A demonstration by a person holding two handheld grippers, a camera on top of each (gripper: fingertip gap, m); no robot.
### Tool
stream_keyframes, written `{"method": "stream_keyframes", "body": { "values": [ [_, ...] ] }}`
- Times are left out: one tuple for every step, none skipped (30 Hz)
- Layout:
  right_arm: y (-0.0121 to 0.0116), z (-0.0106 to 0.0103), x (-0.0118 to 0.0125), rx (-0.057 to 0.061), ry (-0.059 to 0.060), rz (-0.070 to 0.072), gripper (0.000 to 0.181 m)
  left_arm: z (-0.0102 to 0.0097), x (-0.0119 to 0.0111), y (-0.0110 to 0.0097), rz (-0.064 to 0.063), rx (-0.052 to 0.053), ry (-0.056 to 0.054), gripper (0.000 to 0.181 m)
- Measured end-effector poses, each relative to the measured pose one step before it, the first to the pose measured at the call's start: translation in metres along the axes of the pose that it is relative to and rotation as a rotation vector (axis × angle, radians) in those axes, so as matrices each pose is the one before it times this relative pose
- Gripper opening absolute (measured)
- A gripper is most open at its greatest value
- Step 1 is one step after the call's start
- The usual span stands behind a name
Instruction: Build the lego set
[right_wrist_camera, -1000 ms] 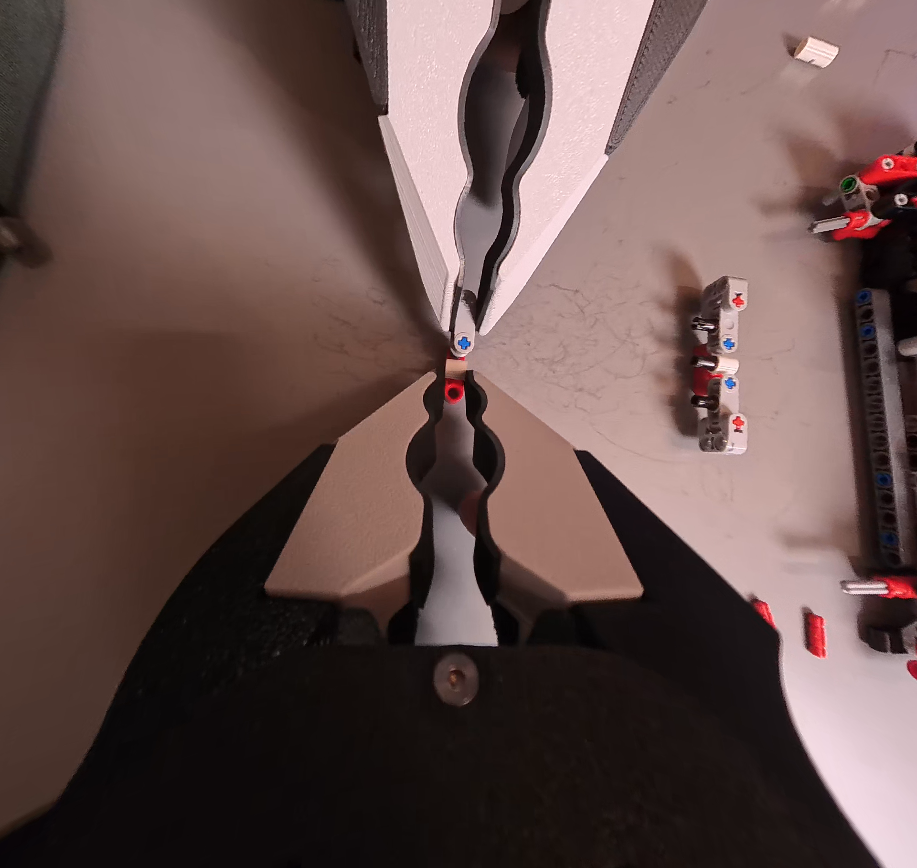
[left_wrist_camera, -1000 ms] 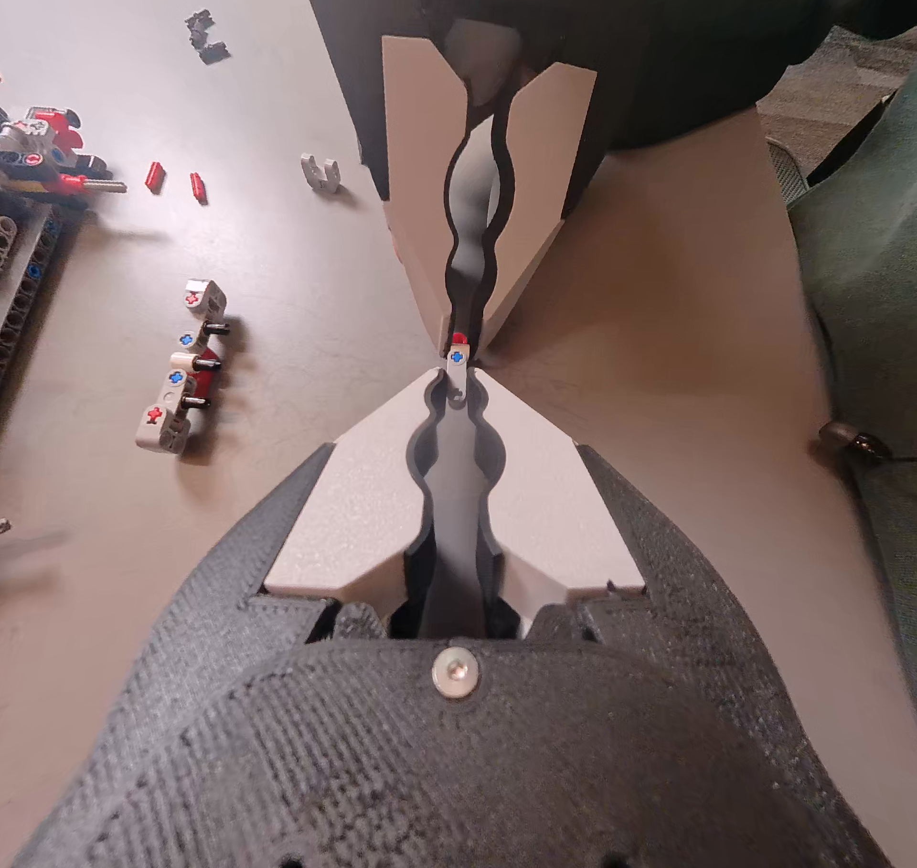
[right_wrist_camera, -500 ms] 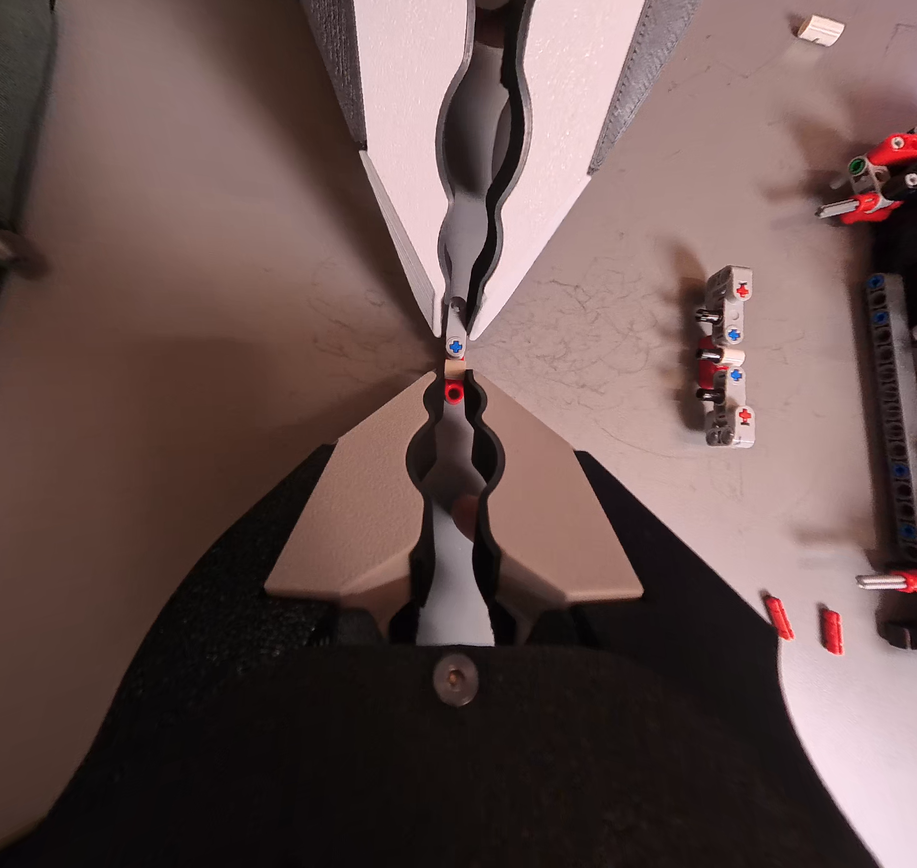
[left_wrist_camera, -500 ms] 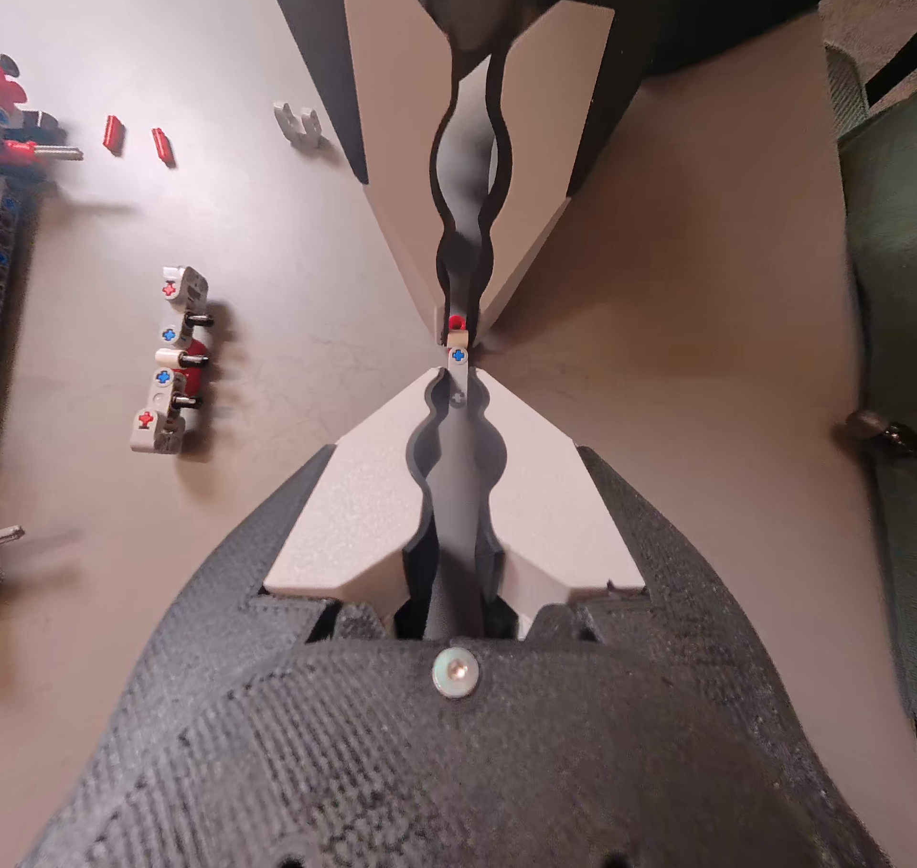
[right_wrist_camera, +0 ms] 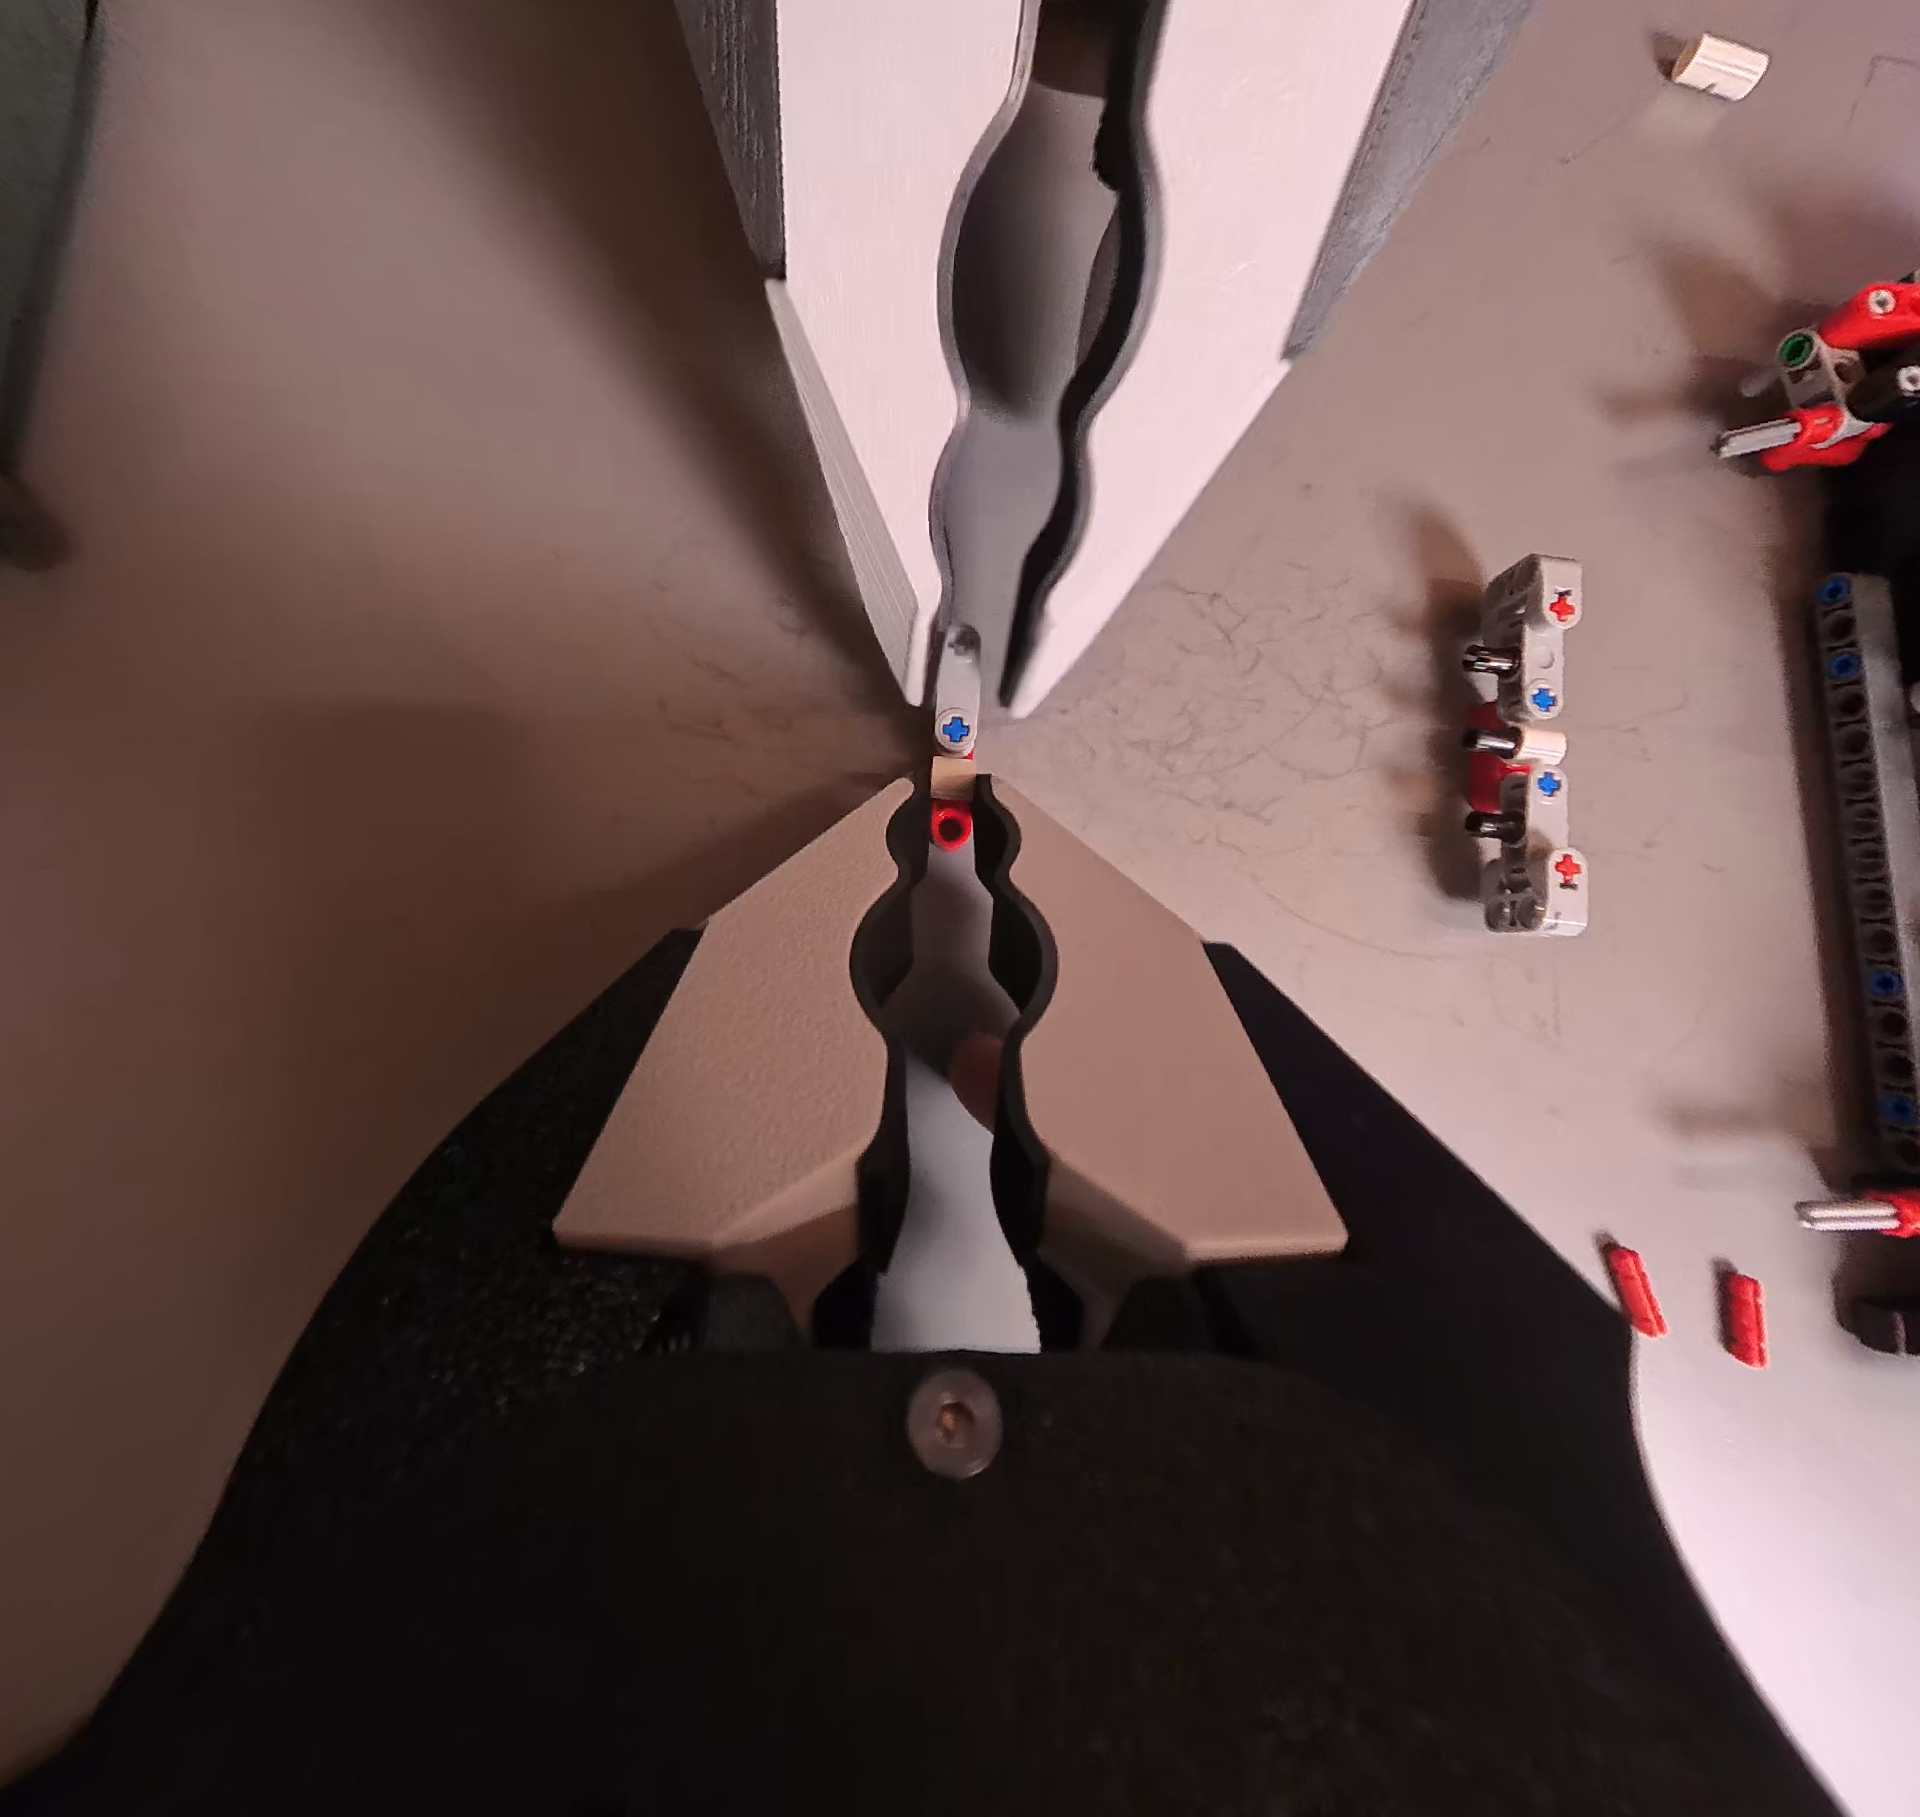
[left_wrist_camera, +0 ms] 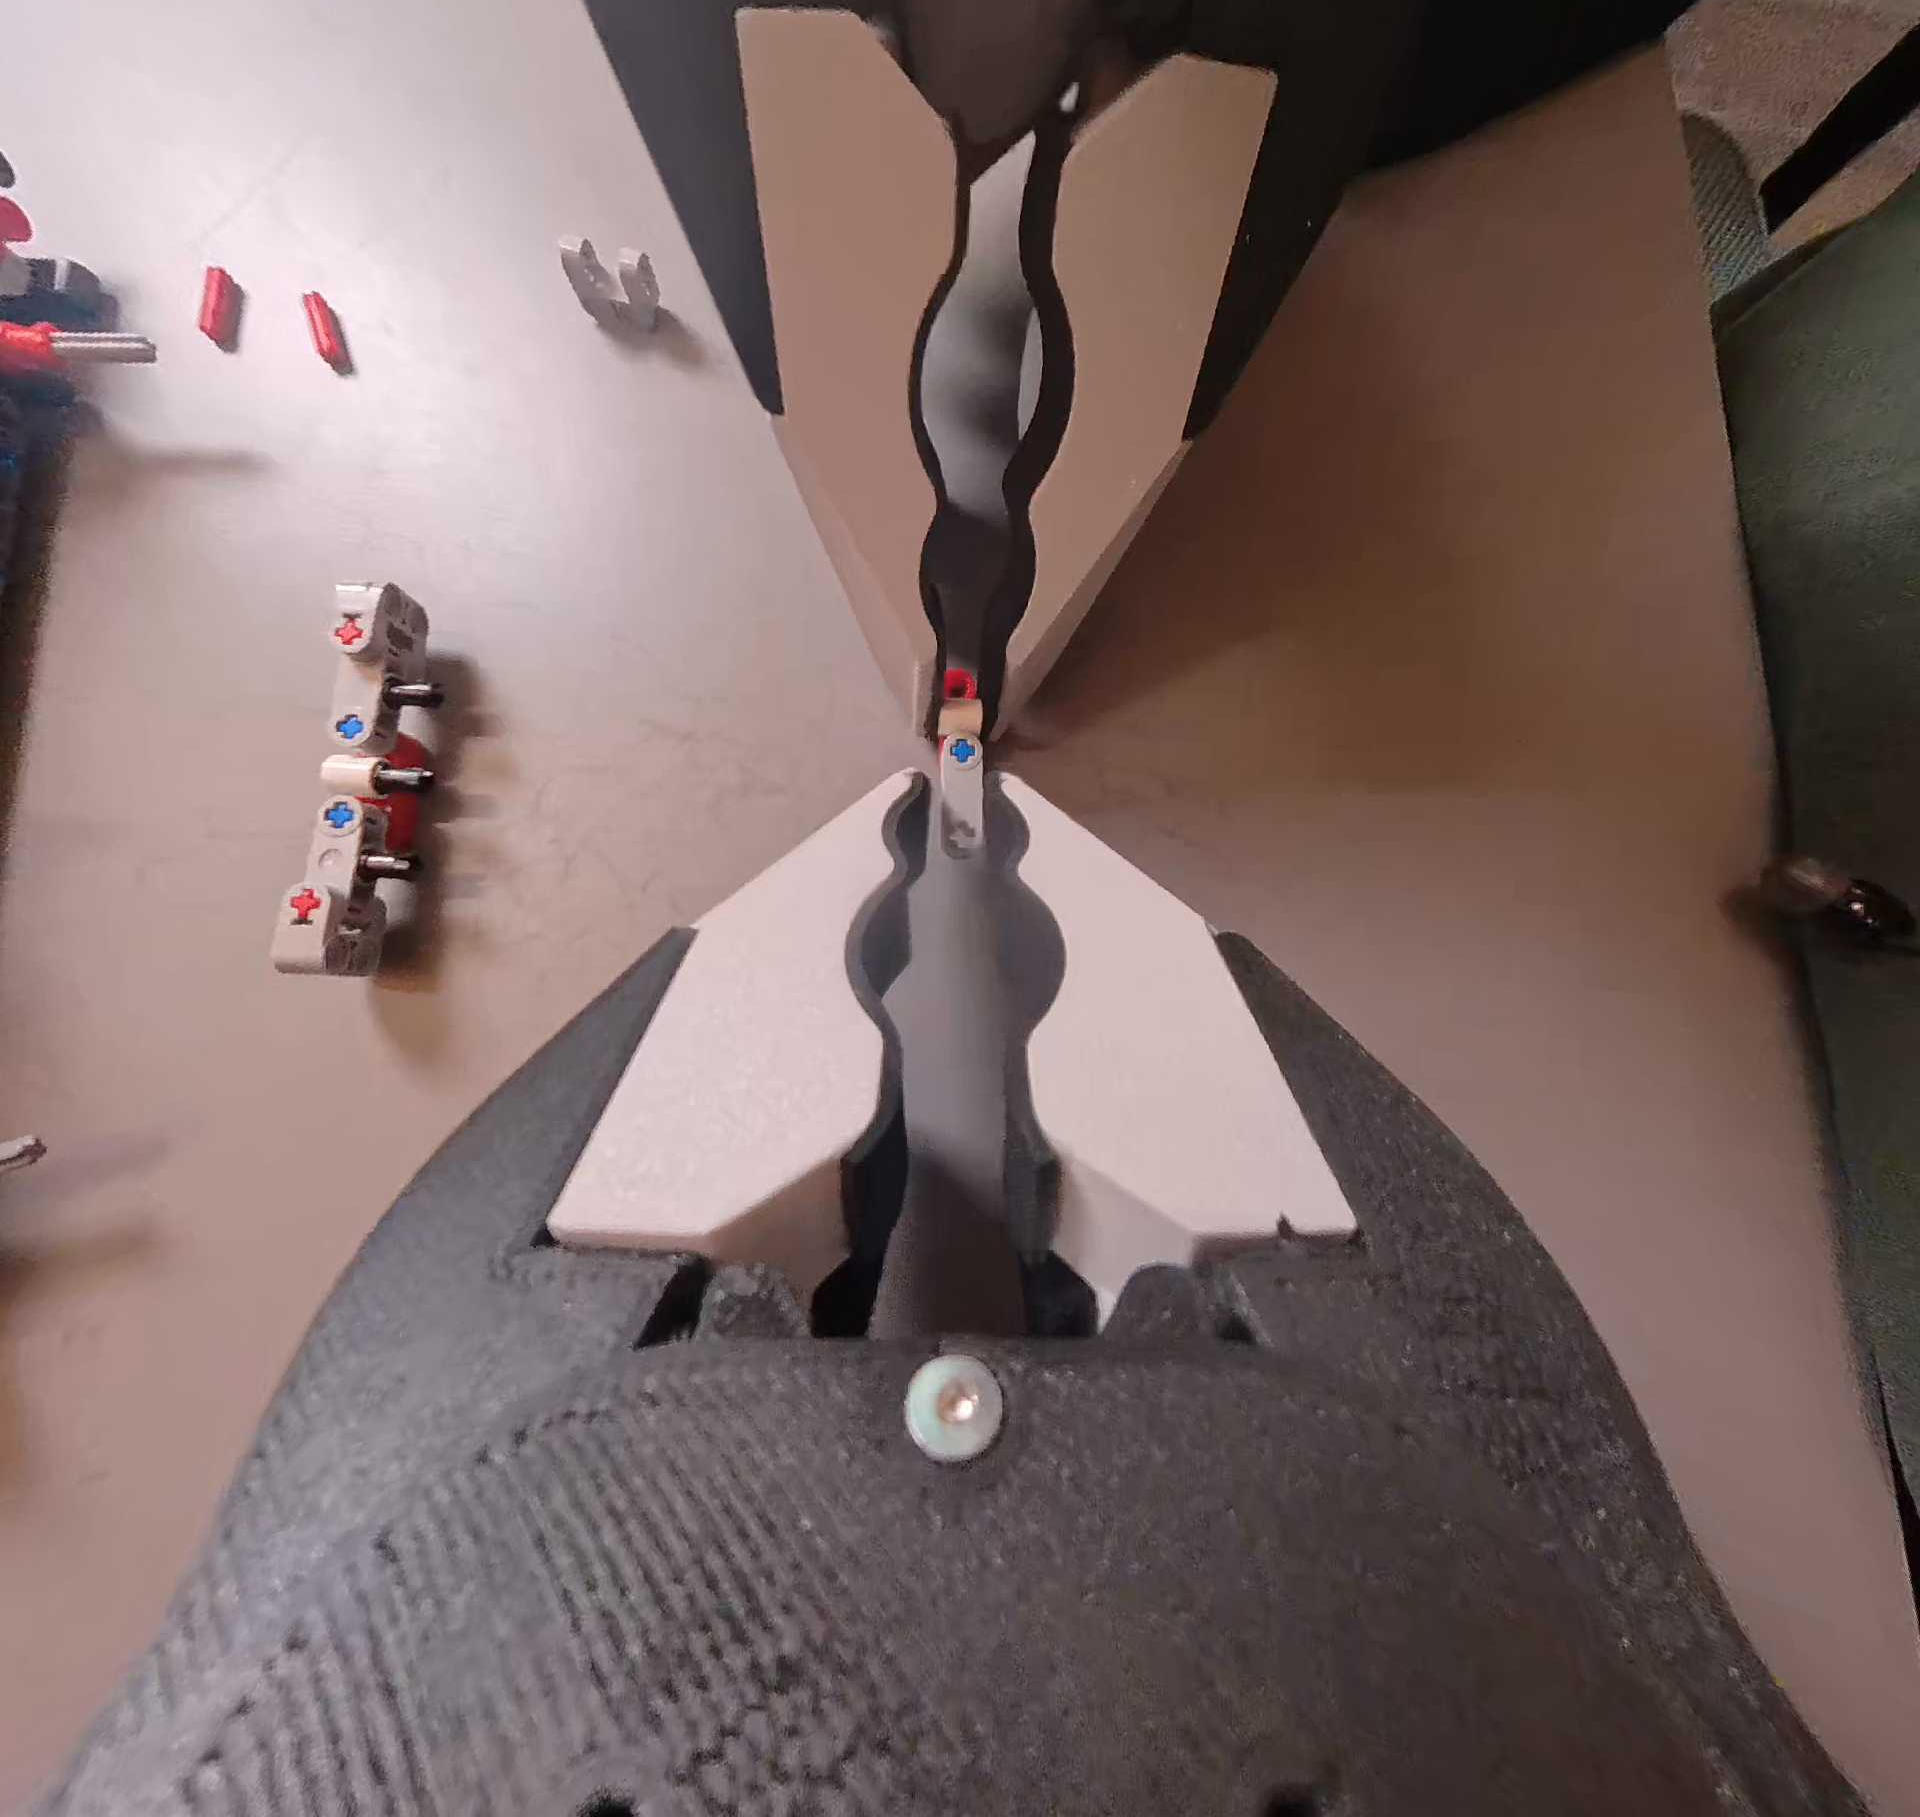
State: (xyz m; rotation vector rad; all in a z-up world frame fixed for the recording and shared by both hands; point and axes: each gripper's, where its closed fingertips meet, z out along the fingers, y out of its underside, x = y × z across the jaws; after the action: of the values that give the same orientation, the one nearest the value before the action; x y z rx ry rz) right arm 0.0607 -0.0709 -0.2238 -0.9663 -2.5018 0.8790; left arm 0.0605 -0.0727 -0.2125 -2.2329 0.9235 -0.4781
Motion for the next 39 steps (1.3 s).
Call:
{"method": "stream_keyframes", "body": {
  "values": [
    [-0.00014, 0.00009, -0.00020, -0.0014, 0.0034, -0.0053, 0.006, -0.00214, 0.00001, -0.00343, -0.0064, 0.0299, -0.0006, 0.014],
    [-0.00018, 0.00012, -0.00016, -0.0005, 0.0013, -0.0030, 0.006, -0.00145, 0.00060, -0.00291, -0.0026, 0.0206, 0.0020, 0.015],
    [-0.00050, 0.00029, -0.00028, 0.0023, -0.0009, -0.0007, 0.006, 0.00004, -0.00048, -0.00105, 0.0005, 0.0065, -0.0050, 0.012],
    [-0.00056, 0.00043, -0.00018, 0.0014, -0.0022, 0.0013, 0.006, 0.00149, -0.00076, 0.00090, 0.0061, -0.0074, -0.0075, 0.008],
    [-0.00031, 0.00027, -0.00025, -0.0001, -0.0018, 0.0001, 0.006, 0.00231, 0.00037, 0.00081, 0.0081, -0.0068, -0.0022, 0.003],
    [-0.00014, 0.00016, -0.00012, -0.0015, 0.0005, -0.0011, 0.006, 0.00186, 0.00134, -0.00066, 0.0052, 0.0034, 0.0037, 0.000],
    [0.00025, -0.00015, -0.00019, -0.0020, -0.0005, -0.0023, 0.006, 0.00084, 0.00087, -0.00068, 0.0040, 0.0014, 0.0024, 0.000],
    [-0.00008, -0.00001, 0.00005, 0.0008, 0.0024, -0.0010, 0.006, 0.00023, 0.00005, 0.00000, 0.0041, -0.0043, -0.0010, 0.000],
    [-0.00006, 0.00005, -0.00009, -0.0005, 0.0010, -0.0006, 0.006, 0.00006, 0.00012, 0.00029, -0.0001, -0.0068, 0.0020, 0.000],
    [0.00004, 0.00003, -0.00012, -0.0020, 0.0005, -0.0012, 0.006, 0.00011, 0.00035, 0.00005, -0.0024, -0.0063, 0.0035, 0.000],
    [0.00008, -0.00004, -0.00009, -0.0011, 0.0001, -0.0014, 0.006, 0.00018, 0.00026, 0.00016, 0.0009, -0.0047, 0.0026, 0.000],
    [0.00004, 0.00001, 0.00010, -0.0001, -0.0009, 0.0008, 0.006, 0.00009, 0.00008, 0.00023, 0.0061, -0.0037, -0.0003, 0.000],
    [0.00008, 0.00000, -0.00015, -0.0003, -0.0030, 0.0042, 0.006, 0.00013, 0.00010, 0.00008, 0.0093, -0.0039, -0.0015, 0.000],
    [0.00005, 0.00000, -0.00016, -0.0002, -0.0028, 0.0026, 0.006, 0.00009, 0.00024, 0.00027, 0.0087, -0.0040, -0.0008, 0.000],
    [0.00011, -0.00002, 0.00008, -0.0011, -0.0005, 0.0010, 0.006, 0.00006, -0.00007, 0.00020, 0.0062, -0.0017, 0.0017, 0.000],
    [0.00000, 0.00011, 0.00002, -0.0018, -0.0006, 0.0016, 0.006, -0.00005, -0.00009, 0.00012, 0.0039, 0.0007, 0.0038, 0.000],
    [0.00008, 0.00003, 0.00008, -0.0017, -0.0003, 0.0015, 0.006, -0.00007, -0.00006, -0.00002, 0.0059, 0.0015, 0.0004, 0.000],
    [0.00004, 0.00000, -0.00006, -0.0006, -0.0001, 0.0017, 0.006, -0.00005, -0.00013, -0.00041, 0.0110, 0.0034, -0.0053, 0.000],
    [-0.00005, 0.00005, 0.00012, 0.0000, 0.0013, 0.0019, 0.006, -0.00057, -0.00078, 0.00012, 0.0183, 0.0047, -0.0118, 0.000],
    [-0.00027, 0.00032, 0.00052, 0.0003, 0.0064, 0.0023, 0.006, -0.00255, -0.00249, 0.00094, 0.0227, 0.0026, -0.0229, 0.000],
    [0.00000, -0.00007, 0.00000, -0.0032, 0.0054, -0.0011, 0.006, -0.00760, -0.00709, -0.00252, 0.0043, 0.0278, -0.0436, 0.000],
    [0.00022, -0.00023, -0.00028, -0.0017, 0.0044, -0.0044, 0.006, -0.01496, -0.01129, -0.01162, -0.0366, 0.0887, -0.0465, 0.000],
    [0.00018, -0.00008, 0.00004, -0.0004, 0.0047, -0.0014, 0.006, -0.02046, -0.01112, -0.01760, -0.0653, 0.1204, -0.0210, 0.001],
    [-0.00003, -0.00007, 0.00032, -0.0006, 0.0038, 0.0043, 0.006, -0.02163, -0.01179, -0.01674, -0.0624, 0.0997, -0.0212, 0.009],
    [-0.00007, 0.00020, 0.00062, -0.0016, 0.0026, 0.0064, 0.006, -0.01934, -0.01231, -0.01042, -0.0362, 0.0570, -0.0359, 0.011],
    [0.00003, 0.00022, 0.00214, -0.0029, 0.0100, 0.0056, 0.006, -0.01557, -0.01193, -0.00138, -0.0168, 0.0108, -0.0400, 0.013],
    [0.00000, 0.00030, 0.00288, -0.0025, 0.0119, 0.0066, 0.006, -0.01180, -0.01202, 0.00664, -0.0141, -0.0229, -0.0426, 0.015],
    [0.00010, 0.00024, 0.00219, -0.0012, 0.0051, 0.0099, 0.006, -0.00800, -0.01085, 0.01085, -0.0138, -0.0331, -0.0382, 0.017],
    [-0.00002, 0.00027, 0.00172, -0.0001, 0.0024, 0.0103, 0.006, -0.00419, -0.00566, 0.01303, -0.0130, -0.0372, -0.0109, 0.017],
    [-0.00005, 0.00039, 0.00234, -0.0005, 0.0080, 0.0084, 0.006, -0.00074, 0.00081, 0.01459, -0.0103, -0.0487, 0.0222, 0.016],
    [-0.00024, 0.00040, 0.00241, -0.0009, 0.0100, 0.0064, 0.006, 0.00257, 0.00173, 0.01432, -0.0017, -0.0545, 0.0179, 0.016],
    [-0.00018, 0.00045, 0.00222, -0.0009, 0.0101, 0.0050, 0.006, 0.00498, 0.00064, 0.01293, 0.0092, -0.0564, 0.0006, 0.016],
    [-0.00045, 0.00048, 0.00182, -0.0003, 0.0089, 0.0041, 0.006, 0.00649, 0.00304, 0.01174, 0.0190, -0.0629, 0.0083, 0.016],
    [-0.00022, 0.00039, 0.00170, -0.0003, 0.0099, 0.0028, 0.006, 0.00707, 0.00347, 0.00918, 0.0242, -0.0592, 0.0076, 0.018],
    [-0.00038, 0.00026, 0.00075, 0.0007, 0.0058, -0.0005, 0.006, 0.00664, 0.00106, 0.00606, 0.0233, -0.0466, -0.0067, 0.020],
    [-0.00063, 0.00001, 0.00053, 0.0040, 0.0057, -0.0029, 0.006, 0.00567, 0.00101, 0.00401, 0.0185, -0.0353, -0.0052, 0.021],
    [-0.00091, -0.00016, 0.00117, 0.0070, 0.0092, -0.0030, 0.006, 0.00481, 0.00130, 0.00254, 0.0126, -0.0239, 0.0004, 0.020],
    [-0.00114, -0.00032, 0.00168, 0.0096, 0.0107, -0.0033, 0.009, 0.00442, 0.00047, 0.00273, 0.0092, -0.0233, -0.0033, 0.019],
    [-0.00148, -0.00067, 0.00168, 0.0125, 0.0089, -0.0035, 0.013, 0.00392, 0.00035, 0.00368, 0.0102, -0.0277, -0.0025, 0.016]
  ]
}}
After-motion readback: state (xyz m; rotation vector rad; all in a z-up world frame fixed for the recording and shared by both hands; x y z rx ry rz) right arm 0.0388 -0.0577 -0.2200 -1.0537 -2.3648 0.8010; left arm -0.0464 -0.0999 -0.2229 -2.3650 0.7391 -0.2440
